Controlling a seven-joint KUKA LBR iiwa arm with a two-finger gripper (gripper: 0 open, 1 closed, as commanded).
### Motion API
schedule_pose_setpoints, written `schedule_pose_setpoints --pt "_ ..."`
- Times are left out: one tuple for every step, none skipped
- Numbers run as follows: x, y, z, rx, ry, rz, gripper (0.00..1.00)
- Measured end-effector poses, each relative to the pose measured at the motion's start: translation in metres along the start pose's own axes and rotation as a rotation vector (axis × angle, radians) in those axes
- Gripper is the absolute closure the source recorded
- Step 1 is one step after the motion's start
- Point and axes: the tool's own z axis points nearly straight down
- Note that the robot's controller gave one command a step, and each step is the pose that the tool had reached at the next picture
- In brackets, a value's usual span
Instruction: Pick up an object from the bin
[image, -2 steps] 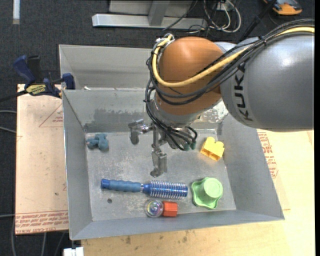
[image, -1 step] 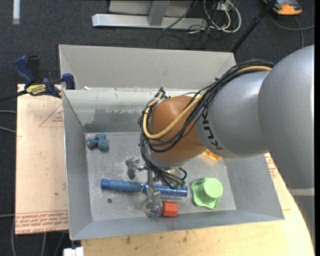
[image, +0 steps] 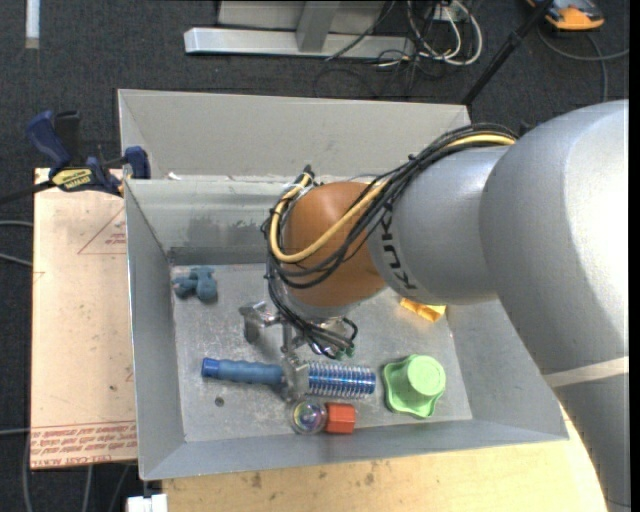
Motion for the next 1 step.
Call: schedule_pose_setpoints --pt "0.0009 0.0004 -0.0024 -0.001 0.002 0.001 1.0"
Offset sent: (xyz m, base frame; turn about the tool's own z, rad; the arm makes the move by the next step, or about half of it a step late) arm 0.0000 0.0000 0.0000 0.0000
